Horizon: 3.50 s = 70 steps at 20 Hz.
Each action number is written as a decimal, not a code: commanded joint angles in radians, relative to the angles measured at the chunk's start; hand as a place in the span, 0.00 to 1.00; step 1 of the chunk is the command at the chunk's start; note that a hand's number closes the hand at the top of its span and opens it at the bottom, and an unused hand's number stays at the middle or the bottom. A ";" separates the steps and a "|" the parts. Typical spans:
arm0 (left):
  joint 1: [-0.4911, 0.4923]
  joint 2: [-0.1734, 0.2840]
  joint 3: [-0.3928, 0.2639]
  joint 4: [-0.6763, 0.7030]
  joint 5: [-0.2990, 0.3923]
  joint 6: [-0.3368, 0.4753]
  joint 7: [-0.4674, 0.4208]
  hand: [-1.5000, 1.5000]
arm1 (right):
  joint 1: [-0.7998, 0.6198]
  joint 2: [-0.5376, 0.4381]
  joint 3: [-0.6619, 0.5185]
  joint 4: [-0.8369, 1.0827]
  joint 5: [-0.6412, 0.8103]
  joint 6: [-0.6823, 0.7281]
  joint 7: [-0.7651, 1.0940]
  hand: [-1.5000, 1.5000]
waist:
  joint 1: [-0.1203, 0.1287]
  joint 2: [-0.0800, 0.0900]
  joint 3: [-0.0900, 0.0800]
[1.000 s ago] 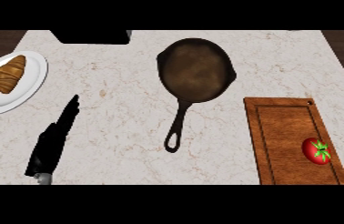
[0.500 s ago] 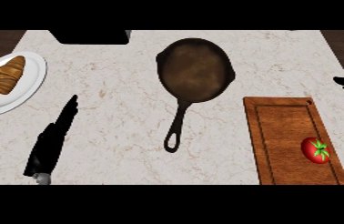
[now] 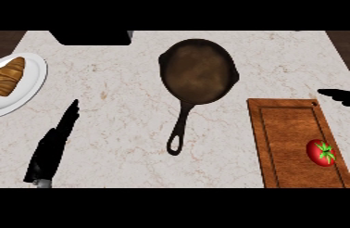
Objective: Pick the tomato from the cutting board and place it in the pan
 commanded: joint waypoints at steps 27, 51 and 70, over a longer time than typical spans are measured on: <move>-0.013 -0.086 0.081 -0.059 -0.085 -0.075 0.048 0.50 | 0.039 0.206 0.035 0.018 0.249 0.149 0.149 0.00 | -0.004 0.000 0.001; 0.027 -0.137 0.135 -0.060 -0.126 -0.145 0.027 0.50 | 0.103 0.400 -0.039 0.151 0.494 0.047 -0.104 1.00 | -0.004 0.000 0.001; -0.013 -0.155 0.141 -0.041 -0.151 -0.145 0.043 0.50 | -0.079 0.340 -0.054 -0.027 0.941 -0.584 -0.210 1.00 | -0.001 -0.001 0.001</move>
